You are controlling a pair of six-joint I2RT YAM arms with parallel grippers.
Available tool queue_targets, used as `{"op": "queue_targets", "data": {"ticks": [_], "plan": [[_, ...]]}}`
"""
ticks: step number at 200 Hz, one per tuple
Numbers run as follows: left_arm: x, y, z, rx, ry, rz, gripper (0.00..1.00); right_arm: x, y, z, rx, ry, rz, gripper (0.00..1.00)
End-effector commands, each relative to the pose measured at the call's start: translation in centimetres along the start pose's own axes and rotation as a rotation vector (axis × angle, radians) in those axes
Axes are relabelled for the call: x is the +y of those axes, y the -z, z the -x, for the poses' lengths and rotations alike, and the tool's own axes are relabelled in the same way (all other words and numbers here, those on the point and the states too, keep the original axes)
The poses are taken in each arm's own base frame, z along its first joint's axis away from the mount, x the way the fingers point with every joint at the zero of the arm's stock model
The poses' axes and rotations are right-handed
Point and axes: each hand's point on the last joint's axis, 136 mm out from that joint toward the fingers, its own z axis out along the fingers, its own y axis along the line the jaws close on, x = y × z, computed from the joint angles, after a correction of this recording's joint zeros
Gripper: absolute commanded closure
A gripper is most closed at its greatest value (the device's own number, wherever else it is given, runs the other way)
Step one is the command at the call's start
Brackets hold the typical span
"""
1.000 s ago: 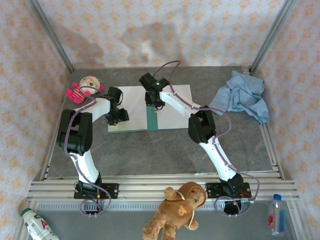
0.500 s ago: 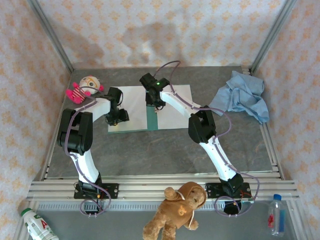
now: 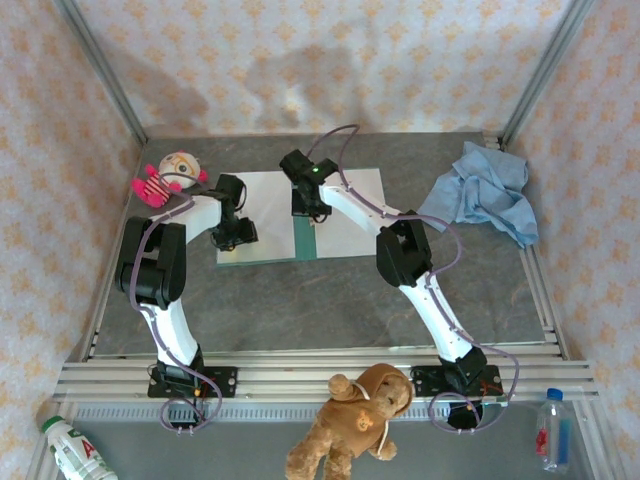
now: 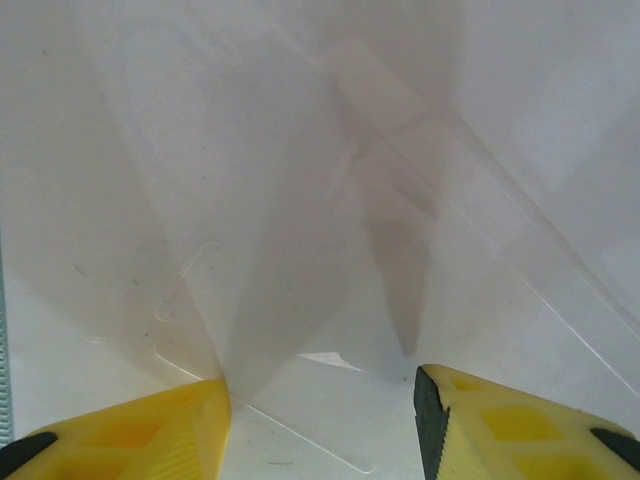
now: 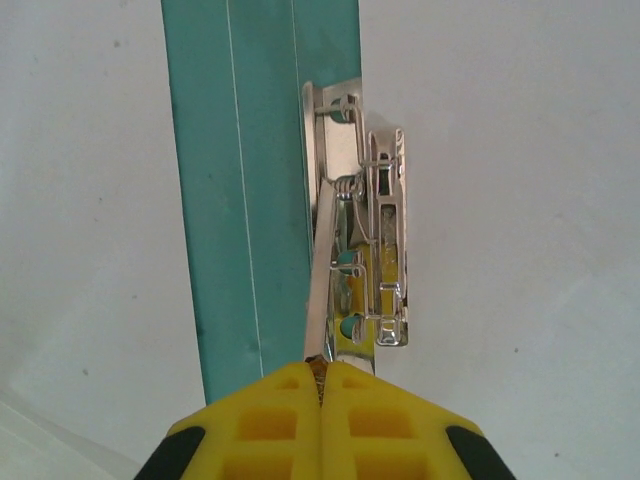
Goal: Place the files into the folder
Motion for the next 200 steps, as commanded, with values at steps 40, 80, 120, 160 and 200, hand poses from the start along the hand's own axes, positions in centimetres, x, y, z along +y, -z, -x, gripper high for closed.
{"op": "queue_targets", "data": {"ticks": [40,80,120,160,200], "plan": [[0.3,-0.9,-0.8,0.046,-0.014,0.026,0.48,-1.9,-0.1,-0.3,-0.002,0.005,-0.071,1.0],[0.3,-1.0,-0.9,0.05,-0.019,0.029,0.5,-2.5,-0.3,-0.6,0.0,0.001,-0.083,1.0],[0.5,-0.9,-0.9,0.051,-0.025,0.039,0.53,-2.9,-0.3,-0.8,-0.005,-0.014,-0.062,1.0],[0.7,-1.7,-1.2,0.077,-0.028,0.05,0.55,-3.4,-0.7,-1.1,0.004,-0.018,-0.062,1.0],[0.8,-1.7,-1.1,0.076,-0.03,0.061,0.57,-3.8,-1.2,-1.5,0.011,-0.021,-0.07,1.0]]}}
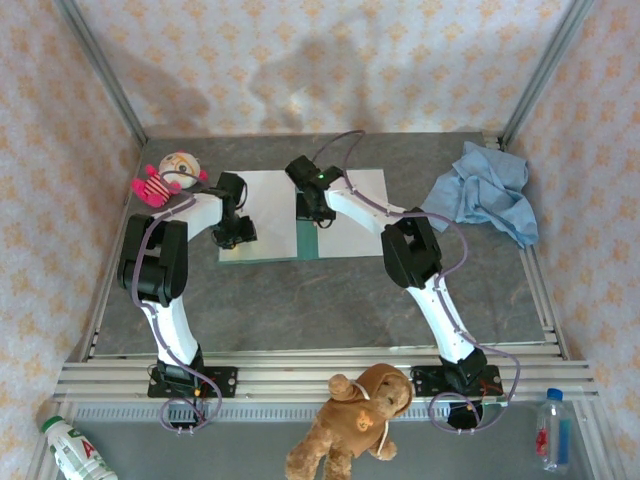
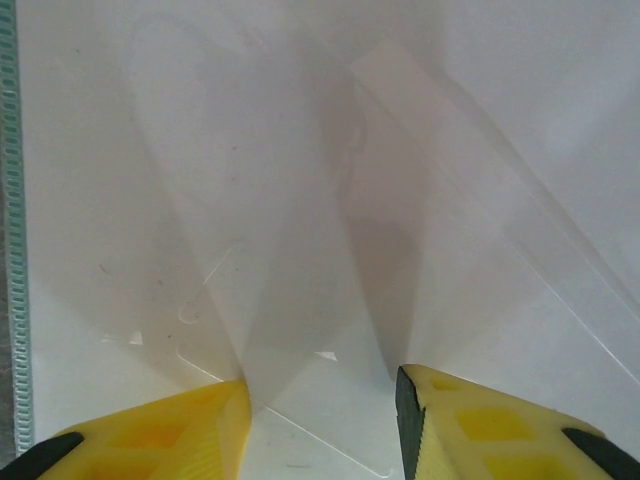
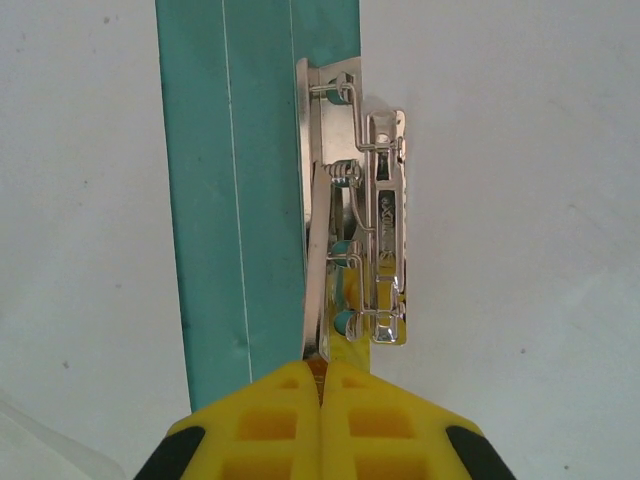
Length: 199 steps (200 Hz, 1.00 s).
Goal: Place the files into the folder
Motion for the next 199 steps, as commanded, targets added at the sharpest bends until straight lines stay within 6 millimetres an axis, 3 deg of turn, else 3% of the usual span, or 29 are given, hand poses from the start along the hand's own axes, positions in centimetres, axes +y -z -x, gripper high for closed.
{"op": "queue_targets", "data": {"ticks": [1,199], "plan": [[1.0,-1.4,-1.5,0.068,-0.023,0.057,0.57,-2.9,-0.6,-0.9,0.038,-0.007,-0.09,1.0],[0.9,-1.6,-1.5,0.074,-0.017,0.051,0.59,-5.8,-3.5,-3.2,0.082,0.008,-0.152,1.0]]}}
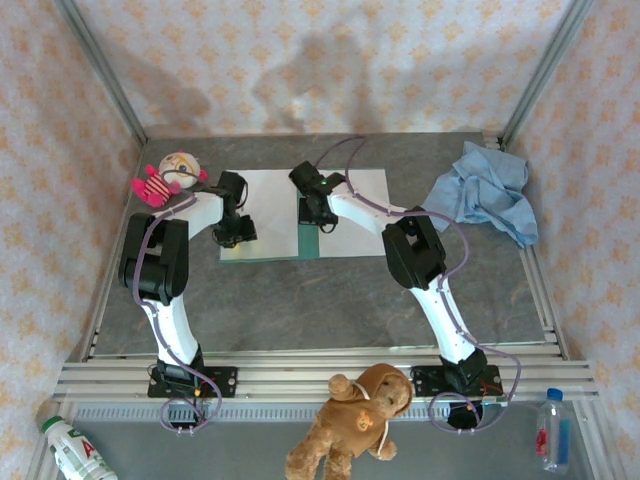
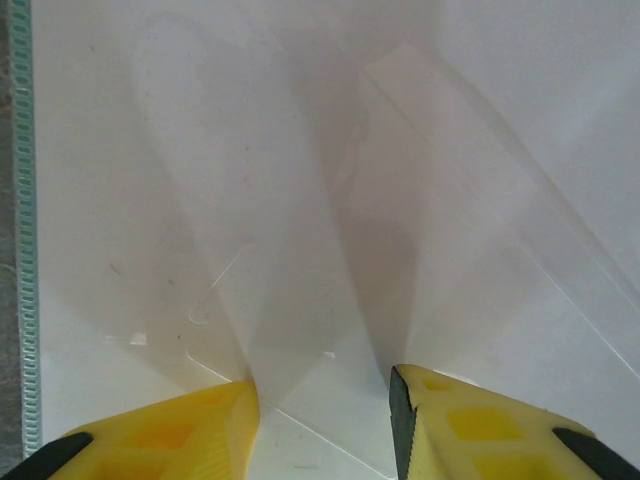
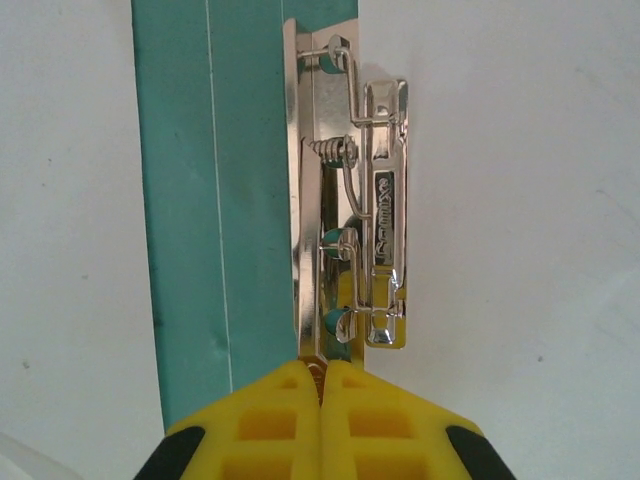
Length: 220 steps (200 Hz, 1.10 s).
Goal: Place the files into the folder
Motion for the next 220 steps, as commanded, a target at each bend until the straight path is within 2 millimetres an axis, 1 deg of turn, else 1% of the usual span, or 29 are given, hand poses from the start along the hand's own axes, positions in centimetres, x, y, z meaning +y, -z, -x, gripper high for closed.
{"op": "queue_targets", "data": {"ticks": [1,44,72,104,133,162,189,208,220], "plan": [[1.0,-1.5,-1.7,0.074,-0.017,0.052,0.59,-5.1,-2.2,-2.3,0.09,0.005,-0.157,1.0],[0.9,-1.6,-1.8,0.078,-0.015,0.05,0.59,-5.4,-3.0,-3.0,0.11,0.005,-0.151,1.0],[1.0,-1.5,-1.8,0.076,-0.014,0.052,0.6,-5.9,-3.1,-3.1,0.109,0.016,-0.171,1.0],[1.1,-1.6,-1.9,0.079,-0.015,0.057,0.6,-6.6,-2.8,-2.9,0.1,0.039,-0.211,1.0],[1.2,-1.6,-1.9,0.08,-0.016,0.061,0.6,-6.9,-2.0,-2.2,0.082,0.057,-0.237,1.0],[1.2,-1.7,-2.0,0.083,-0.014,0.061,0.6,-6.5,-1.5,-1.4,0.071,0.06,-0.231,1.0],[1.2,-1.7,-2.0,0.084,-0.014,0.064,0.6,-5.3,-0.9,-1.0,0.07,0.053,-0.183,1.0],[1.2,-1.7,-2.0,0.084,-0.015,0.062,0.6,-5.4,-0.8,-0.8,0.065,0.055,-0.19,1.0],[1.2,-1.7,-1.9,0.084,-0.013,0.061,0.6,-5.8,-1.0,-0.9,0.068,0.062,-0.209,1.0]]}}
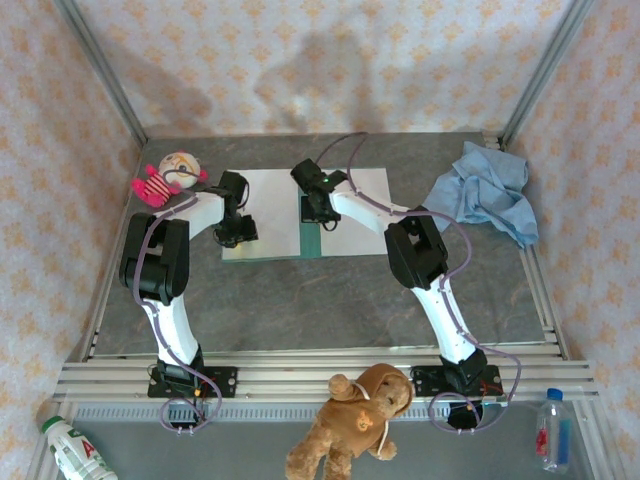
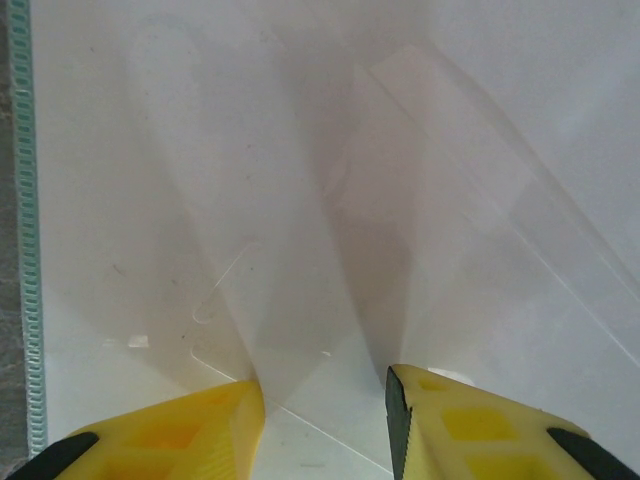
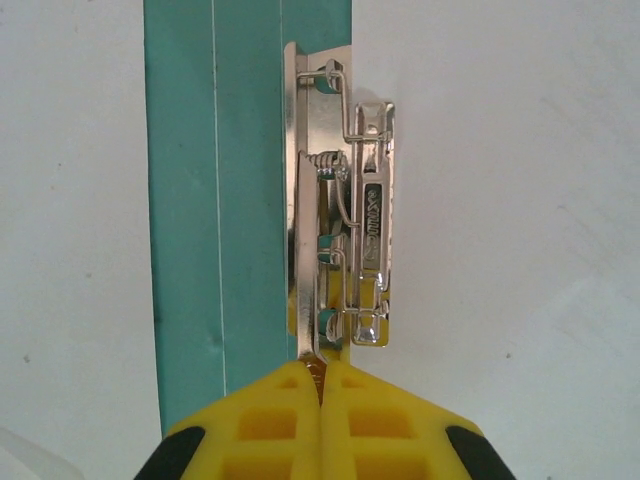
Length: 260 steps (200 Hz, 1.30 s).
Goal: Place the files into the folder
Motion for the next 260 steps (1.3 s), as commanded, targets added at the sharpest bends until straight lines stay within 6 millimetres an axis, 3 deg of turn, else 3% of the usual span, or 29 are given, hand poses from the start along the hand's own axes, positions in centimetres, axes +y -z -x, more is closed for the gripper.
{"op": "queue_targets", "data": {"ticks": [1,64,212,260], "plan": [[1.4,-1.7,-1.9,0.086,-0.006,0.063,0.6,-5.0,-1.9,-2.1,0.094,0.022,-0.186,1.0],[1.5,-1.9,-2.0,0.092,-0.006,0.067,0.6,-5.3,-3.8,-4.2,0.144,0.005,-0.179,1.0],[1.3,-1.9,-1.9,0.098,-0.004,0.065,0.6,-5.8,-6.9,-6.6,0.207,-0.007,-0.189,1.0],[1.3,-2.0,-1.9,0.101,-0.006,0.067,0.6,-5.7,-7.0,-6.8,0.21,0.003,-0.195,1.0]]}}
